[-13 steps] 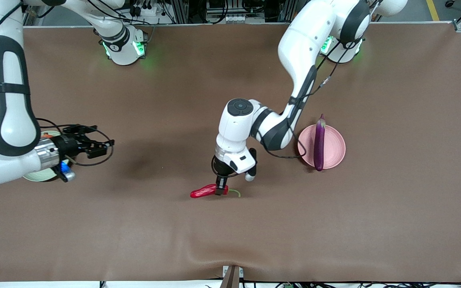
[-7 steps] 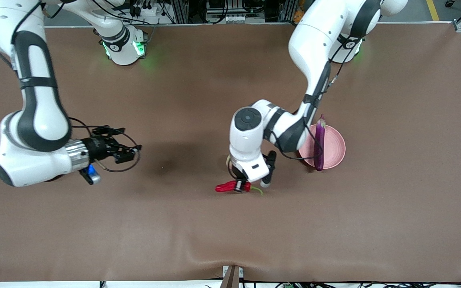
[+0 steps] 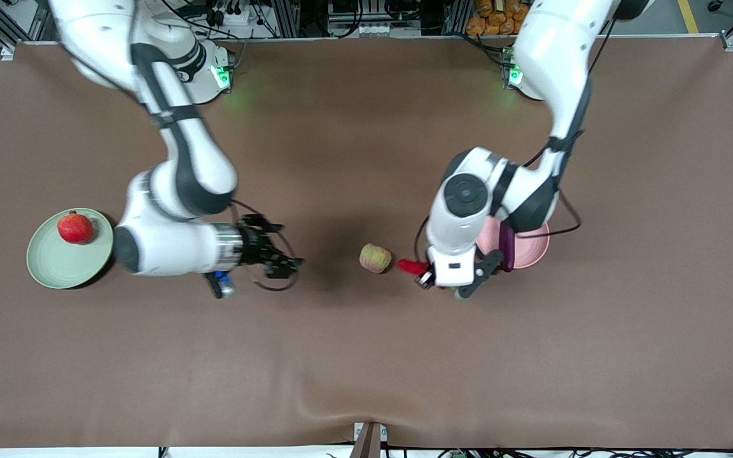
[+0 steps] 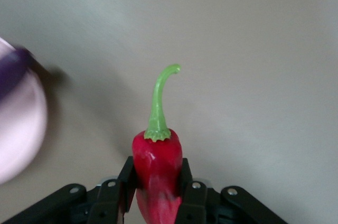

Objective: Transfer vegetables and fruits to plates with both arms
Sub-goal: 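Place the chili on the pink plate while the right gripper grasps the peach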

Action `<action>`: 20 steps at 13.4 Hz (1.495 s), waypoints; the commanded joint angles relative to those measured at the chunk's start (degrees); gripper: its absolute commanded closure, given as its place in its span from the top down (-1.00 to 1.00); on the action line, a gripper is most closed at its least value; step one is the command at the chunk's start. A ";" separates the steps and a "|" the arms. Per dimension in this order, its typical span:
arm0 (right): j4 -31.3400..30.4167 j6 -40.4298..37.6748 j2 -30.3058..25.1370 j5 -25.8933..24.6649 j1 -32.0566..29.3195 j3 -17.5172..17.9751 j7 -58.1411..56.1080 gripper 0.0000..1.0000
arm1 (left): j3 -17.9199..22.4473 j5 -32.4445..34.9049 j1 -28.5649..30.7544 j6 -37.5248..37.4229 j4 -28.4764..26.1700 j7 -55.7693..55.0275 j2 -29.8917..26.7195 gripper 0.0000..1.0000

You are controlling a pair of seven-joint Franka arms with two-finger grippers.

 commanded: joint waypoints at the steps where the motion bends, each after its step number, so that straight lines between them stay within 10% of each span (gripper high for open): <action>1: 0.11 6.79 2.24 1.55 3.78 -0.75 4.04 1.00 | -0.69 -0.92 3.76 -0.43 -13.23 15.81 -9.26 -1.00; 8: 0.03 27.64 9.63 0.67 13.98 -0.84 7.39 1.00 | -0.51 -0.04 14.14 -14.68 -15.45 56.70 -11.22 -1.00; 17: 0.47 31.59 13.93 0.32 17.23 -0.84 7.65 1.00 | -0.51 5.49 14.14 -13.18 -12.91 65.61 -2.07 -1.00; 19: 0.55 31.51 13.94 -0.12 17.23 -0.93 6.78 0.02 | -0.51 5.49 14.23 -13.18 -11.33 65.70 -0.32 -1.00; 20: 0.47 30.90 13.68 -0.73 16.80 -0.93 6.86 -0.85 | -0.60 5.49 14.14 -13.18 -10.71 65.70 -0.05 -0.36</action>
